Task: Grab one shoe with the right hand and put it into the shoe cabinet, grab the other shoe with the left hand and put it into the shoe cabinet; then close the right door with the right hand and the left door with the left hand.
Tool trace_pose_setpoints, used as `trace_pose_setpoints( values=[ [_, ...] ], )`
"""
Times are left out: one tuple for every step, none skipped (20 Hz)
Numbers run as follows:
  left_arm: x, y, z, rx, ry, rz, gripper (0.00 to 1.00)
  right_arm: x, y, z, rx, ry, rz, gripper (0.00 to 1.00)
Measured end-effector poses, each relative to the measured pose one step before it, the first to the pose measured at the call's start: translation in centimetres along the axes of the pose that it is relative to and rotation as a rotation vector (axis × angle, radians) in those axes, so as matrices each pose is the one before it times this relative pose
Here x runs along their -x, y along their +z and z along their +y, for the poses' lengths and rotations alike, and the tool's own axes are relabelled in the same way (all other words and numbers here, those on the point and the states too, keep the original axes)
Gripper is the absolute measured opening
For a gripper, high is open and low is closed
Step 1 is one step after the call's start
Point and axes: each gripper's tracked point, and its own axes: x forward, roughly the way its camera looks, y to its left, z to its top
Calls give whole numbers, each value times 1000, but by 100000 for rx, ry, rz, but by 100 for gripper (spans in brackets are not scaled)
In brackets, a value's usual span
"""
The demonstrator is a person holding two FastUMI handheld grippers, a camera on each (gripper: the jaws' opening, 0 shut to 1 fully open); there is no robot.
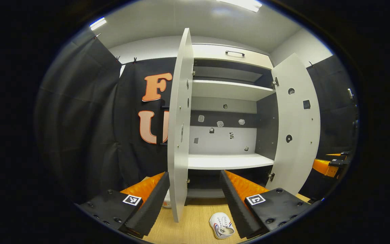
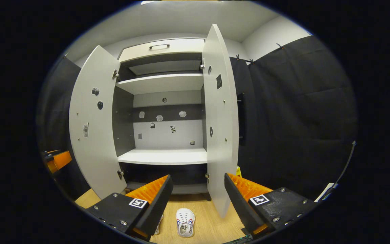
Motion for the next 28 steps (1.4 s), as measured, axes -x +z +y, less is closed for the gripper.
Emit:
trace_pose_setpoints(
  values=[
    [-105,6,-3,75,76,-73,96,-50,-67,86,81,103,88,94],
    [-67,-41,42,106,54,-52,99,-39,-67,43,65,47,42,94],
    [26,16,-4,34,49,55,96,-50,-103,-52,69,-15,145,94],
    [20,4,-16,-43,96,-36,99,-69,-171,-3,103,-13,202,94],
    [-39,54,7,-69,94,-26,96,-42,-270,11,59,-9,449,94],
    [39,-25,17,-133,125,58,99,-184,-271,8,82,-47,332,94],
    [-15,36,43,-122,175,-29,99,-168,-351,29,202,-33,399,94],
    [-40,-103,22,-91,110,-17,99,-270,-428,110,291,96,521,94],
    [-38,-32,31,-112,133,134,96,-179,-629,21,345,162,1056,94],
    [-21,-88,-10,-79,116,195,99,-247,-752,42,302,61,1202,94],
    [24,-41,-15,-70,140,140,96,-253,-884,33,361,-175,1495,94],
    [-121,-17,-60,-132,145,72,96,-310,-962,158,320,157,1638,94],
    [62,10,26,-248,267,1,96,-243,-1123,234,244,417,2056,94],
    [101,-71,153,-362,372,83,99,-319,-1084,343,250,746,1581,94],
    [-41,10,96,-313,342,166,99,-467,-1072,209,624,385,1537,94],
    [60,-160,16,-64,270,248,99,-618,-1173,201,818,215,1511,94],
    [-17,-66,112,-24,319,263,99,-838,-1205,101,645,-97,2073,94],
    [-153,-91,42,-59,310,315,99,-602,-1298,122,188,-50,2202,94],
    [4,-116,114,-109,381,431,99,-717,-1194,190,-111,246,1880,94],
    [57,-103,120,-224,501,292,99,-869,-1202,200,-108,177,2265,94],
    [-31,-39,163,-181,468,303,96,-785,-1382,251,-192,382,2416,94],
    [-41,-111,157,-112,374,236,96,-882,-1295,129,68,256,2685,94],
    [-100,-88,105,-179,424,333,96,-878,-1219,188,-4,510,2055,94],
    [63,-125,160,-246,478,243,96,-987,-1352,77,422,97,2631,95],
    [-101,-129,184,-395,486,427,96,-891,-1239,95,963,83,2209,94],
    [-58,-135,156,-353,447,409,96,-1055,-1329,-93,1274,-393,2397,94],
    [-36,-137,117,-236,451,421,99,-1023,-1307,-20,1189,-141,2894,94],
    [-140,-200,125,-147,436,578,96,-977,-1435,138,954,61,2946,94]
  ],
)
